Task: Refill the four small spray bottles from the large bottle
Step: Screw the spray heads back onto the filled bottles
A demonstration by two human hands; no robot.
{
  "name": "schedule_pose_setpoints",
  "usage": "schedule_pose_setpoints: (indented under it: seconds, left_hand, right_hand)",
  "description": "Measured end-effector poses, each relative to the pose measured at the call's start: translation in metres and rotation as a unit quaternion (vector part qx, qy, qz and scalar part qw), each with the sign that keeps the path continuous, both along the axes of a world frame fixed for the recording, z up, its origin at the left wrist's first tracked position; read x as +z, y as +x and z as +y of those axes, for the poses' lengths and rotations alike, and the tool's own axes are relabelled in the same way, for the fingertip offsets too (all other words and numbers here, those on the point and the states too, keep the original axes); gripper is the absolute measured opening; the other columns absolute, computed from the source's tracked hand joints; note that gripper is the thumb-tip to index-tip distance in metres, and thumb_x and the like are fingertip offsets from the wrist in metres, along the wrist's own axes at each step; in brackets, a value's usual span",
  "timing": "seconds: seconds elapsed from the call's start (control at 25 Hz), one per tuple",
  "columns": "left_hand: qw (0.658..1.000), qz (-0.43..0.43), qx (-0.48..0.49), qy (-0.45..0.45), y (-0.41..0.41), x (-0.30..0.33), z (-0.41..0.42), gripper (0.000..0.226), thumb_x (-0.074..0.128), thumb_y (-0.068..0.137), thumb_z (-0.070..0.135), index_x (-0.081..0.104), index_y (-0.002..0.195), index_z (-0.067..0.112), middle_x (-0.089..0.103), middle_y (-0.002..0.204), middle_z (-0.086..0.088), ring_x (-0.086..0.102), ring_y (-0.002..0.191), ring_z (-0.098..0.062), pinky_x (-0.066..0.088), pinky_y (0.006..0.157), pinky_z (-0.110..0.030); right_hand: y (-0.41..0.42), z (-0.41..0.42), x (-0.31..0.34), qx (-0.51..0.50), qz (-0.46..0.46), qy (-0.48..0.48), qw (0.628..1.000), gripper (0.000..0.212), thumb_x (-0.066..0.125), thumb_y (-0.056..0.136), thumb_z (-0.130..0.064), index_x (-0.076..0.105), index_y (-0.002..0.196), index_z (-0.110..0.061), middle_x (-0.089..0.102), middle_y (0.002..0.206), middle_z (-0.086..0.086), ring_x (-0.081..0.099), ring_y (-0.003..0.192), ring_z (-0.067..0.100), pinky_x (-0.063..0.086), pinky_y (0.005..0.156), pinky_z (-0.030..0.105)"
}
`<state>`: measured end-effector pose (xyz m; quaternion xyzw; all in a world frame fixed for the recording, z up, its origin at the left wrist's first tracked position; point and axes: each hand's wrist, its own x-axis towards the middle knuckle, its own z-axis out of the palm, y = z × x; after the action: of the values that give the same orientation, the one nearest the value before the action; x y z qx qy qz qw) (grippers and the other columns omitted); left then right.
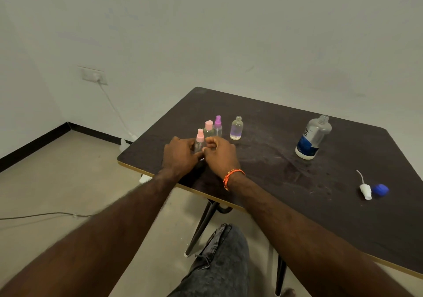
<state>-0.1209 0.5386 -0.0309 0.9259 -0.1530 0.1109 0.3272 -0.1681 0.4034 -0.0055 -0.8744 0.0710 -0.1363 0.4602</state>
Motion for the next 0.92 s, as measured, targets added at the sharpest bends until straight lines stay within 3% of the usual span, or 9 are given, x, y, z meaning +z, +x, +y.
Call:
schedule_pose_setpoints:
  seconds: [0.16, 0.28, 0.4, 0.48, 0.56, 0.64, 0.8, 0.92]
  left_hand:
    - [0.999, 0.005, 0.034, 0.025, 0.020, -0.004, 0.001, 0.035, 0.080, 0.087, 0.048, 0.077, 0.108, 0.020, 0.079, 0.106, -0.001, 0.071, 0.097, -0.025, 0.059, 0.091, -0.051]
    - [0.999, 0.008, 0.032, 0.013, 0.032, -0.012, 0.000, 0.030, 0.079, 0.089, 0.046, 0.077, 0.103, 0.020, 0.079, 0.099, 0.002, 0.071, 0.090, -0.019, 0.061, 0.089, -0.050]
    - [0.999, 0.016, 0.027, 0.013, 0.038, -0.017, -0.001, 0.027, 0.078, 0.088, 0.048, 0.074, 0.097, 0.023, 0.077, 0.095, 0.002, 0.069, 0.088, -0.020, 0.058, 0.092, -0.052]
    - [0.998, 0.023, 0.042, 0.034, 0.035, -0.017, -0.001, 0.044, 0.081, 0.082, 0.056, 0.069, 0.112, 0.027, 0.075, 0.107, 0.002, 0.066, 0.105, -0.025, 0.052, 0.100, -0.056]
    - [0.995, 0.016, 0.086, 0.049, 0.024, -0.015, -0.002, 0.074, 0.082, 0.075, 0.065, 0.060, 0.133, 0.024, 0.068, 0.129, 0.000, 0.057, 0.125, -0.029, 0.047, 0.105, -0.055]
    - [0.993, -0.034, 0.106, 0.030, 0.004, -0.011, -0.006, 0.073, 0.080, 0.078, 0.064, 0.056, 0.131, 0.020, 0.060, 0.133, -0.004, 0.051, 0.126, -0.026, 0.045, 0.104, -0.048]
    - [0.990, -0.137, -0.003, 0.044, -0.030, 0.003, -0.041, 0.051, 0.076, 0.086, 0.052, 0.055, 0.124, 0.025, 0.055, 0.132, -0.001, 0.048, 0.127, -0.022, 0.041, 0.104, -0.043]
    - [0.991, -0.072, -0.097, 0.059, -0.033, 0.017, -0.084, 0.069, 0.075, 0.086, 0.056, 0.050, 0.142, 0.024, 0.052, 0.145, 0.000, 0.044, 0.138, -0.022, 0.037, 0.115, -0.044]
  right_hand:
    - [0.015, 0.008, -0.009, 0.013, 0.011, -0.010, 1.000, 0.041, 0.054, 0.094, -0.003, 0.062, 0.133, -0.010, 0.068, 0.126, 0.008, 0.064, 0.116, 0.021, 0.049, 0.106, 0.038]
    - [0.018, 0.007, -0.013, 0.022, 0.005, -0.006, 1.000, 0.044, 0.054, 0.093, -0.002, 0.060, 0.136, -0.009, 0.067, 0.129, 0.007, 0.062, 0.120, 0.019, 0.046, 0.109, 0.036]
    - [0.011, 0.003, -0.017, 0.027, -0.014, 0.001, 1.000, 0.037, 0.057, 0.094, -0.006, 0.064, 0.130, -0.009, 0.071, 0.121, 0.006, 0.066, 0.110, 0.013, 0.051, 0.103, 0.030]
    - [0.005, -0.009, -0.018, 0.021, -0.029, -0.002, 0.999, 0.029, 0.060, 0.094, -0.010, 0.069, 0.122, -0.011, 0.073, 0.112, 0.003, 0.068, 0.101, 0.010, 0.055, 0.096, 0.027]
    - [0.001, -0.027, -0.017, -0.005, -0.042, -0.018, 0.999, 0.023, 0.060, 0.094, -0.013, 0.071, 0.115, -0.012, 0.073, 0.106, 0.001, 0.067, 0.094, 0.007, 0.055, 0.089, 0.022]
    - [-0.003, -0.050, -0.014, -0.040, -0.053, -0.052, 0.996, 0.021, 0.059, 0.094, -0.013, 0.072, 0.111, -0.013, 0.073, 0.103, 0.000, 0.065, 0.090, 0.005, 0.051, 0.083, 0.015]
    - [-0.010, -0.102, -0.007, -0.096, -0.044, -0.090, 0.990, 0.021, 0.058, 0.092, -0.014, 0.071, 0.109, -0.015, 0.073, 0.101, -0.001, 0.064, 0.085, 0.006, 0.051, 0.081, 0.021]
    - [-0.010, -0.136, -0.002, -0.110, -0.015, -0.091, 0.990, 0.023, 0.060, 0.092, -0.014, 0.068, 0.114, -0.015, 0.071, 0.103, -0.001, 0.065, 0.091, 0.008, 0.053, 0.086, 0.024]
